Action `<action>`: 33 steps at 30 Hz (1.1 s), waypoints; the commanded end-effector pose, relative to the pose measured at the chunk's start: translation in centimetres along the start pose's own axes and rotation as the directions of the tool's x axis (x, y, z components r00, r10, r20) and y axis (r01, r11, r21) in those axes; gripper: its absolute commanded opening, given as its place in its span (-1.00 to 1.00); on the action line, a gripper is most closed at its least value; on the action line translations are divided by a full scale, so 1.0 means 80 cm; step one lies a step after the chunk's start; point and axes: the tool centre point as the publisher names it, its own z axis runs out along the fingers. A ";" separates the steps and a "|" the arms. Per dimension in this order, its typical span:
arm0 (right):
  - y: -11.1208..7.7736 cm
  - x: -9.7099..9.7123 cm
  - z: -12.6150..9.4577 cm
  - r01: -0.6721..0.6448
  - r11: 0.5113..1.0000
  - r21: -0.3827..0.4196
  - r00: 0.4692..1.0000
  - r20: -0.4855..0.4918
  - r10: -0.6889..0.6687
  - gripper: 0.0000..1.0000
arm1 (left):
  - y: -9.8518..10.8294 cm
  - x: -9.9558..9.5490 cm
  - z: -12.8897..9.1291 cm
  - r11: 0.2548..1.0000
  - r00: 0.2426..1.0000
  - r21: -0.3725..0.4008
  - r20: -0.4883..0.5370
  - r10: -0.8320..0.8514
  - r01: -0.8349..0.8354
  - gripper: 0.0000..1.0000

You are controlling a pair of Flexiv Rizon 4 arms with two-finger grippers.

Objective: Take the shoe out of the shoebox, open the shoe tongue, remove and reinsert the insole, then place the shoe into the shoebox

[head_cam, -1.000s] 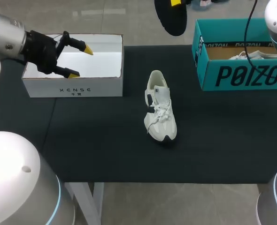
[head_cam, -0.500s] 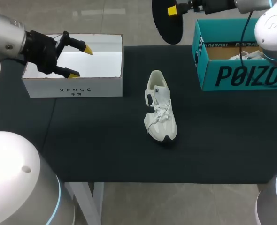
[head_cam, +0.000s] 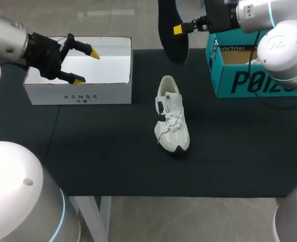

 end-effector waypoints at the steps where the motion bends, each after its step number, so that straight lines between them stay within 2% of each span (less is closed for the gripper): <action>1: -0.011 -0.011 0.021 -0.008 1.000 -0.013 1.000 0.015 0.008 -1.00 | 0.000 0.000 0.000 1.000 1.000 0.000 -0.003 0.001 -0.001 1.00; 6: -0.024 -0.027 0.033 -0.011 0.999 -0.030 1.000 0.026 0.012 -1.00 | 0.000 0.000 0.000 1.000 1.000 0.000 -0.003 0.001 -0.001 1.00; 10: -0.034 -0.037 0.042 0.019 0.997 -0.069 0.998 -0.057 -0.023 -1.00 | 0.000 0.000 0.000 1.000 1.000 0.000 -0.003 0.001 -0.001 1.00; 17: -0.045 -0.058 0.055 -0.075 0.991 -0.108 0.988 -0.146 0.059 -1.00 | 0.000 0.000 0.000 1.000 1.000 0.000 -0.003 0.001 -0.001 1.00; 26: -0.052 -0.069 0.061 -0.094 0.991 -0.100 0.986 -0.149 0.078 -1.00 | 0.000 0.000 0.000 1.000 1.000 0.000 -0.003 0.001 -0.001 1.00; 33: -0.069 -0.078 0.065 -0.126 0.986 -0.105 0.978 -0.178 0.106 -1.00 | 0.000 0.000 0.000 1.000 1.000 0.000 -0.003 0.001 -0.001 1.00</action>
